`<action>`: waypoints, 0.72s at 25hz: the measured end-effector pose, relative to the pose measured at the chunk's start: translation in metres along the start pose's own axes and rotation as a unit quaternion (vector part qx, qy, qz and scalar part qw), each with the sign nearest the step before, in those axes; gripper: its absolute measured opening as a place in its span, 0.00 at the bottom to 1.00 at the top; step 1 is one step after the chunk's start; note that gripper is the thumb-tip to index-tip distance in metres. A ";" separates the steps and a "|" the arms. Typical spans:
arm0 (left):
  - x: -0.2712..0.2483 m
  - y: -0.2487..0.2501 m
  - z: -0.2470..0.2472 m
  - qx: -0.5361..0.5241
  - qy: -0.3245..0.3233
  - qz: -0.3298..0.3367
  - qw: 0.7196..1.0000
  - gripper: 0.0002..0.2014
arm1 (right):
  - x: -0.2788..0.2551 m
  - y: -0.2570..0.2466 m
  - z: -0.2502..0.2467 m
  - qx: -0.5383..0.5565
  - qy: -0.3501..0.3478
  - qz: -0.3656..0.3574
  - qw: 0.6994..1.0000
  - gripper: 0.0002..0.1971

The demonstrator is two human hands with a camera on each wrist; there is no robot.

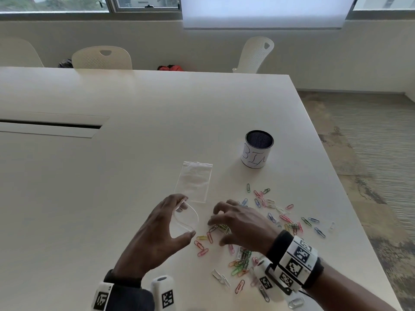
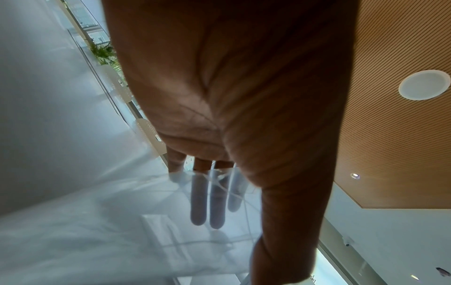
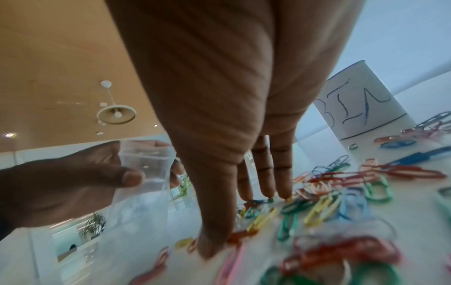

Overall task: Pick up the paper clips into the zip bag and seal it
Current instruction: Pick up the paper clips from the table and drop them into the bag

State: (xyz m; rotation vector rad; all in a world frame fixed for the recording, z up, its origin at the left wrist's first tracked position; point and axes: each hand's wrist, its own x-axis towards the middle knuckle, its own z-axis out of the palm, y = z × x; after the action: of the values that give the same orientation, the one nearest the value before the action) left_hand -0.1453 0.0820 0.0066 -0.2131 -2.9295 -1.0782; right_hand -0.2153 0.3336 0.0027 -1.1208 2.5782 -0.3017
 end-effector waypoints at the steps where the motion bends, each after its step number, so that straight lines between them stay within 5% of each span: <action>1: 0.001 0.001 0.001 -0.003 -0.002 0.000 1.000 0.35 | -0.003 -0.003 0.003 0.002 0.009 -0.006 1.000 0.24; 4: 0.003 0.002 0.002 -0.012 -0.002 0.002 1.000 0.35 | -0.012 -0.012 0.009 0.023 0.046 -0.021 0.998 0.13; 12: 0.006 0.004 0.012 -0.032 0.000 0.011 0.999 0.33 | -0.010 -0.019 0.011 0.010 0.041 0.022 0.999 0.10; 18: 0.005 0.005 0.019 -0.042 0.010 0.013 0.999 0.33 | -0.011 0.005 -0.018 0.201 0.091 0.107 0.969 0.03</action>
State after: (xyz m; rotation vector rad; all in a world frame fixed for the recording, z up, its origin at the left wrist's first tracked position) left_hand -0.1491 0.0983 -0.0041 -0.2398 -2.8581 -1.1938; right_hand -0.2182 0.3464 0.0205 -0.6917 2.5957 -0.8633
